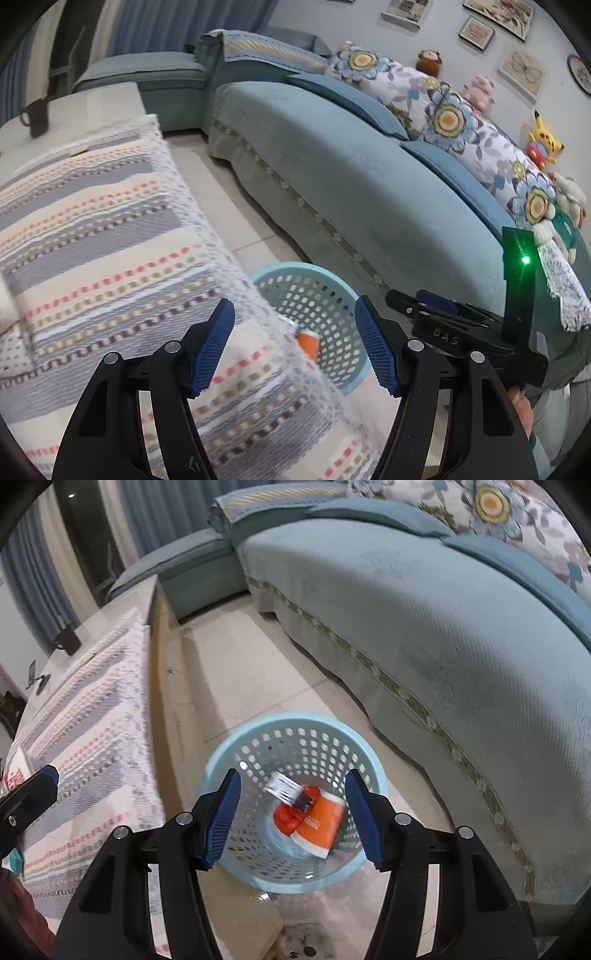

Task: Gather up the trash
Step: 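Carry the cup and carton to the blue basket and release them, then grasp the red-white paper cup with the right tool while the left tool grasps the plastic bottle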

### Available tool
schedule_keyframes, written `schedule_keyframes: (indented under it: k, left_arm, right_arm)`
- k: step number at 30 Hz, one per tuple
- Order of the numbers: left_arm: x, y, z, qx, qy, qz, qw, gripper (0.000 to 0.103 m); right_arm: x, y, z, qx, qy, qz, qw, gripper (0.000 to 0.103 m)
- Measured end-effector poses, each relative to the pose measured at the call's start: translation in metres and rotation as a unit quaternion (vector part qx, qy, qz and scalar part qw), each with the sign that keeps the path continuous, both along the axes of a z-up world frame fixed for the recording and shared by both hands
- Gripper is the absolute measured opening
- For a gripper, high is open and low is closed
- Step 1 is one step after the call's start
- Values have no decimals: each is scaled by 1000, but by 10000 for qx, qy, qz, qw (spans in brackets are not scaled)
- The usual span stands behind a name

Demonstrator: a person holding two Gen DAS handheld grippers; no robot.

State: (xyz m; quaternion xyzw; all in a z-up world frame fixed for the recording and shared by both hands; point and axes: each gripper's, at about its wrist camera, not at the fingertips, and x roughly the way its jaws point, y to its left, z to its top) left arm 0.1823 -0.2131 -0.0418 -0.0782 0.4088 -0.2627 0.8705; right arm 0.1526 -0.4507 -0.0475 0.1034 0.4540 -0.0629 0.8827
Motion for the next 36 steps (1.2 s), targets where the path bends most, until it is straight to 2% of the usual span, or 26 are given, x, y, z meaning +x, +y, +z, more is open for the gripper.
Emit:
schedule_keyframes:
  k: [5, 7, 10, 13, 17, 19, 23, 29, 33, 36]
  left_arm:
    - [-13, 36, 22, -56, -158, 263, 9995, 66]
    - [-21, 58, 33, -62, -236, 444, 9987, 66]
    - [-33, 94, 48, -35, -344, 766, 9965, 66]
    - [-45, 138, 59, -23, -386, 1166, 9924, 66]
    - [-59, 201, 66, 160, -379, 1830, 9822, 66]
    - [-62, 227, 67, 300, -361, 2128, 9760, 72]
    - [-59, 282, 66, 261, -256, 2704, 9620, 85]
    - [-28, 345, 40, 274, 126, 3319, 9428, 85]
    - [-5, 370, 16, 50, 433, 3614, 9314, 85]
    - [0, 377, 3, -72, 543, 3677, 9284, 85]
  right_arm:
    - [-10, 29, 33, -116, -413, 290, 9987, 55]
    - [-14, 47, 49, -162, -583, 491, 9970, 40]
    - [-20, 76, 71, -257, -807, 830, 9929, 26]
    - [-26, 110, 92, -280, -1008, 1206, 9872, 26]
    - [-28, 153, 111, -160, -1174, 1644, 9793, 26]
    - [-26, 179, 117, -83, -1224, 1896, 9742, 26]
    - [-19, 232, 116, -61, -1189, 2346, 9648, 26]
    - [-6, 306, 88, 53, -934, 2863, 9536, 26]
    - [4, 345, 63, 152, -676, 3094, 9484, 26]
    - [9, 374, 44, 110, -487, 3280, 9433, 26]
